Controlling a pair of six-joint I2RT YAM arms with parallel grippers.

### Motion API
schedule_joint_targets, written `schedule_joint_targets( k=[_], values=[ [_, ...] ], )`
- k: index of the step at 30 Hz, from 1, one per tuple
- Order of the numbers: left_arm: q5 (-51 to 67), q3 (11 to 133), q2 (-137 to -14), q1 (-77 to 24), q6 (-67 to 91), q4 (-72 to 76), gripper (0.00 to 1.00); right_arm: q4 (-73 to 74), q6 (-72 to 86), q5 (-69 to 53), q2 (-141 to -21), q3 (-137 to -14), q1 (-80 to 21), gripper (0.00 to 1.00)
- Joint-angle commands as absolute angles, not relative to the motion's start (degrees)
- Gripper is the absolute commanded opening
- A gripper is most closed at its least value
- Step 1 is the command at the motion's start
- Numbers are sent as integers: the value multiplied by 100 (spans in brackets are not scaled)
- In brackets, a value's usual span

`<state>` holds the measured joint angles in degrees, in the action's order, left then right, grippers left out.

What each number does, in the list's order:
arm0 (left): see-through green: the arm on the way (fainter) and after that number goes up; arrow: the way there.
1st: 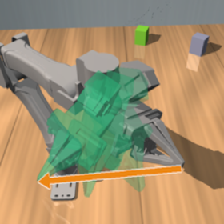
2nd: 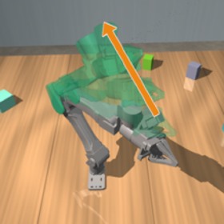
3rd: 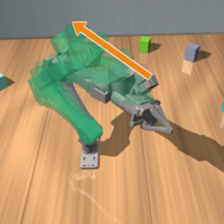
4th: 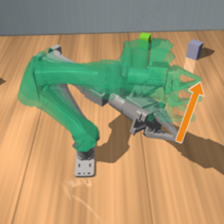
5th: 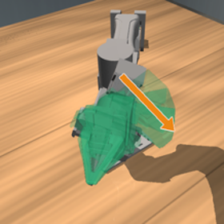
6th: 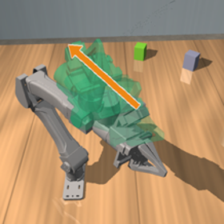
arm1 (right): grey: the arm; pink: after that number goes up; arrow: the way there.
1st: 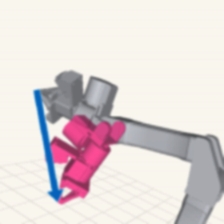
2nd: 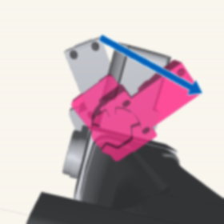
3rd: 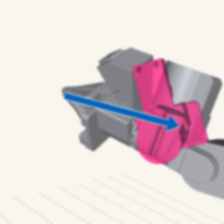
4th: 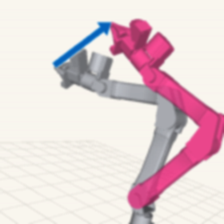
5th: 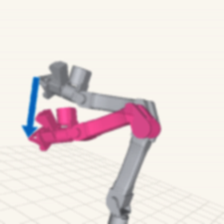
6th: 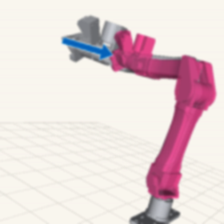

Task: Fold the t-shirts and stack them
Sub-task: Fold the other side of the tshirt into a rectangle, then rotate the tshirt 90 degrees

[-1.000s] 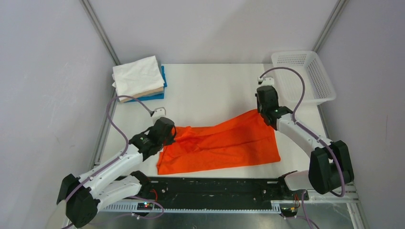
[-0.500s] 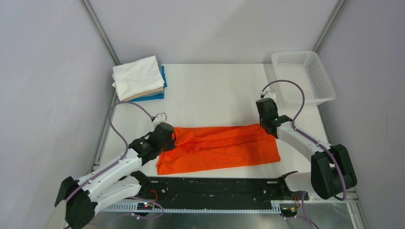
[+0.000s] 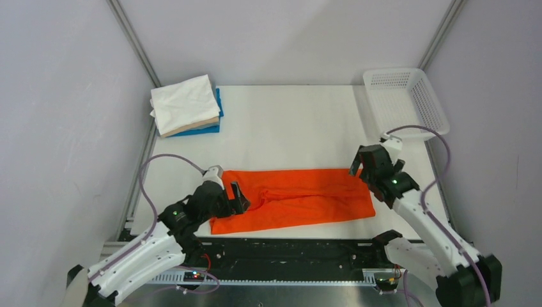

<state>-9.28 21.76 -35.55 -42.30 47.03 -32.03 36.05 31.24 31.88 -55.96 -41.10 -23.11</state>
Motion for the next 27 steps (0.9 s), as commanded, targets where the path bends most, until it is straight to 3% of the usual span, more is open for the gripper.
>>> schedule_joint_targets(
  k=[1,5,10,14,17,22,27],
  values=[
    [-802,2533,-3098,-4301,4654,-3157,100,3755,3818,2548,-4620,-4148,-2159,99],
    [-1300,3304,-3516,-4305,4445,-3125,100,2809,3407,897,-4246,-4026,-2080,99],
    [-1470,4053,-4997,-4303,4363,-2998,100,2253,3204,-372,-5230,-4017,-2099,99],
    [-1429,4126,-5853,-4301,4603,-2726,100,1947,3221,-634,-6186,-4017,-2176,99],
    [-970,3456,-6439,-4299,5209,-1938,100,1732,3331,-641,-7109,-4017,-2222,100],
    [-976,2972,-7087,-4258,5615,-1123,100,1538,3557,-574,-7489,-3924,-2260,99],
    [-815,3212,-8084,-3571,5380,-557,100,1476,3585,-695,-7719,-3683,-2218,99]
  ],
)
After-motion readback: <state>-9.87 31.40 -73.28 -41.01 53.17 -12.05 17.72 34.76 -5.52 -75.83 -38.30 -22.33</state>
